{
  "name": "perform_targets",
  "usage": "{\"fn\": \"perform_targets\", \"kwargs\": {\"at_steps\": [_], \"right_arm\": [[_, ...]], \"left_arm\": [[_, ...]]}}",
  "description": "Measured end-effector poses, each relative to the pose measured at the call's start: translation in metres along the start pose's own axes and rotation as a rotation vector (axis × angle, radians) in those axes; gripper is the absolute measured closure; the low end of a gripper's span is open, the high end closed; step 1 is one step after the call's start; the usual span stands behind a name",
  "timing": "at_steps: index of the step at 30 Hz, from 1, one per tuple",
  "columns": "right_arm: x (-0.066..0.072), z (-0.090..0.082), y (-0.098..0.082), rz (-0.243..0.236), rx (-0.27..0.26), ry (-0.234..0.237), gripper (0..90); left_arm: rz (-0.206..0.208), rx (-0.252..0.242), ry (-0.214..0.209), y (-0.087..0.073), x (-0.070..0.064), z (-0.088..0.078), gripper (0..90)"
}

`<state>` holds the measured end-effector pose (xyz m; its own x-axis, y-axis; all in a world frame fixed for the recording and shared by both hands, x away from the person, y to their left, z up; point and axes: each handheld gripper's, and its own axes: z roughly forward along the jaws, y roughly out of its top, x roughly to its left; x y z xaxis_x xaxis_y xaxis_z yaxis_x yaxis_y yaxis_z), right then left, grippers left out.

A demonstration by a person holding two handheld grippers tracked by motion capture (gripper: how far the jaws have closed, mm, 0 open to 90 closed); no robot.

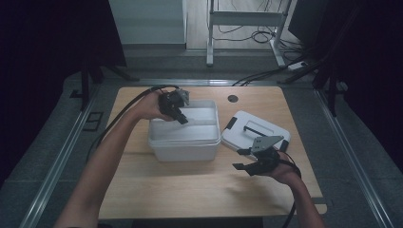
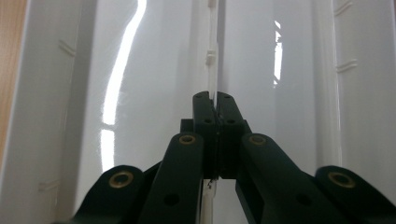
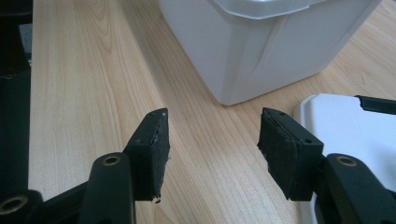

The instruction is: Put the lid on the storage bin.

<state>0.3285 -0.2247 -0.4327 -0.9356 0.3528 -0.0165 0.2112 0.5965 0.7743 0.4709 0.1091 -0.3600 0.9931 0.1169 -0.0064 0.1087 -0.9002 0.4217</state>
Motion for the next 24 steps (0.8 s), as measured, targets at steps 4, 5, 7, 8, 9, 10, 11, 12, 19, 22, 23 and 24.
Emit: {"fn": "perform_targets", "kwargs": {"at_steps": [4, 5, 7, 8, 9, 10, 11, 12, 19, 22, 23, 24], "right_arm": [[0.000, 0.000, 0.000, 0.001, 0.000, 0.000, 42.6], [0.000, 0.000, 0.000, 0.001, -0.001, -0.001, 42.6], [0.000, -0.001, 0.000, 0.002, -0.001, -0.001, 42.6], [0.000, -0.001, 0.000, 0.002, -0.001, -0.001, 42.6], [0.000, -0.001, 0.000, 0.002, -0.002, -0.002, 42.6], [0.000, -0.001, 0.000, 0.002, -0.002, -0.002, 42.6], [0.000, -0.001, 0.000, 0.002, -0.002, -0.003, 42.6], [0.000, -0.001, 0.000, 0.002, -0.002, -0.003, 42.6], [-0.003, 0.000, -0.001, 0.009, 0.004, -0.008, 42.6], [-0.006, -0.001, 0.000, 0.012, 0.020, -0.018, 42.6], [-0.007, -0.001, 0.000, 0.013, 0.021, -0.024, 42.6], [-0.008, -0.002, 0.001, 0.014, 0.023, -0.027, 42.6]], "left_arm": [[0.005, 0.017, -0.005, 0.000, 0.001, 0.002, 88.6], [0.008, 0.011, -0.007, 0.000, 0.001, 0.002, 86.7], [0.002, -0.006, 0.001, 0.000, 0.001, 0.001, 80.1], [0.002, -0.007, 0.004, 0.000, 0.001, 0.001, 76.2], [0.001, -0.006, 0.011, -0.001, 0.001, 0.000, 73.3], [0.000, -0.009, 0.014, -0.001, 0.001, 0.000, 71.6], [0.001, -0.010, 0.014, -0.002, 0.001, 0.000, 71.0], [0.002, -0.009, 0.016, -0.003, 0.001, 0.000, 70.2], [-0.006, -0.025, 0.045, -0.012, 0.000, -0.006, 64.0], [-0.015, -0.040, 0.058, -0.019, -0.002, -0.015, 63.0], [-0.022, -0.047, 0.058, -0.022, -0.003, -0.018, 62.7], [-0.027, -0.054, 0.061, -0.026, -0.004, -0.022, 62.6]]}}
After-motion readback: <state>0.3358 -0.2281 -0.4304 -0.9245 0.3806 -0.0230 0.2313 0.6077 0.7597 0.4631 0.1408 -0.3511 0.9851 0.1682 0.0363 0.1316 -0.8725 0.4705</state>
